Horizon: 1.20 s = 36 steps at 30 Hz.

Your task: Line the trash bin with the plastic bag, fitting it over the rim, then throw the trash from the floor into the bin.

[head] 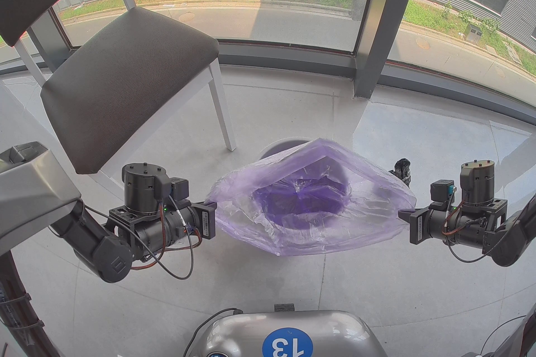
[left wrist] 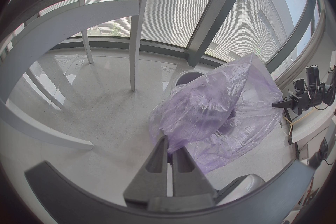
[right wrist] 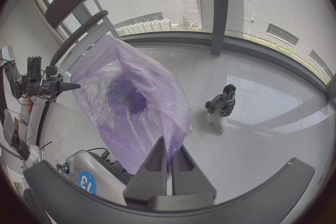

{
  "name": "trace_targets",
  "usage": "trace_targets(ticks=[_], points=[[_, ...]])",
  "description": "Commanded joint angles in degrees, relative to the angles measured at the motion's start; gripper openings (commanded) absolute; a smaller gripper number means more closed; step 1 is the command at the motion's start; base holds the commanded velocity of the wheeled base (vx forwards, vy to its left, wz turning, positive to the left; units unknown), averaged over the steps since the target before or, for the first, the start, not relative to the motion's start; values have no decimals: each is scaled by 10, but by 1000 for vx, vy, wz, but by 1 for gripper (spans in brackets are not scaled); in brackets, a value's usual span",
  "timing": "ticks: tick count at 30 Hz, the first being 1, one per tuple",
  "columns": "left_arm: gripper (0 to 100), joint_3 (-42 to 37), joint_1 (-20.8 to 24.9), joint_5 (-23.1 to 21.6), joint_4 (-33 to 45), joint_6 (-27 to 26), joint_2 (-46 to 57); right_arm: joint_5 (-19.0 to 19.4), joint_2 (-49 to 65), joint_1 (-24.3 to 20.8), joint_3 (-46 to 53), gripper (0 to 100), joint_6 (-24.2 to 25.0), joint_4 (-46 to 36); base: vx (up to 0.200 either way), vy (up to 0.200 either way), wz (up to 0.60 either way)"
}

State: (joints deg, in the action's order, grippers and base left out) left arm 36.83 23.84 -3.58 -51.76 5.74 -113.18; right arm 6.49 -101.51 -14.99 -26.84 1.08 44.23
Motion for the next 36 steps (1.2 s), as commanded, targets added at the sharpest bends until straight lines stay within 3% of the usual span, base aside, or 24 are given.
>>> trace_targets(ticks=[1,11,25,29,36], points=[[0,-31,7,1,-18,0,20,0,23,-3,25,0,0,2,0,0,0],[0,-33,8,1,-82,-5,-50,-11,0,-16,24,0,1,6,0,0,0],[0,139,-40,-5,-69,-4,-155,-11,-121,15,-136,0,16,7,0,0,0],[0,169,-49,-5,-58,0,-166,-12,-132,26,-163,0,51,7,0,0,0],[0,180,-52,-5,-64,23,-166,-13,-128,43,-152,0,57,7,0,0,0]])
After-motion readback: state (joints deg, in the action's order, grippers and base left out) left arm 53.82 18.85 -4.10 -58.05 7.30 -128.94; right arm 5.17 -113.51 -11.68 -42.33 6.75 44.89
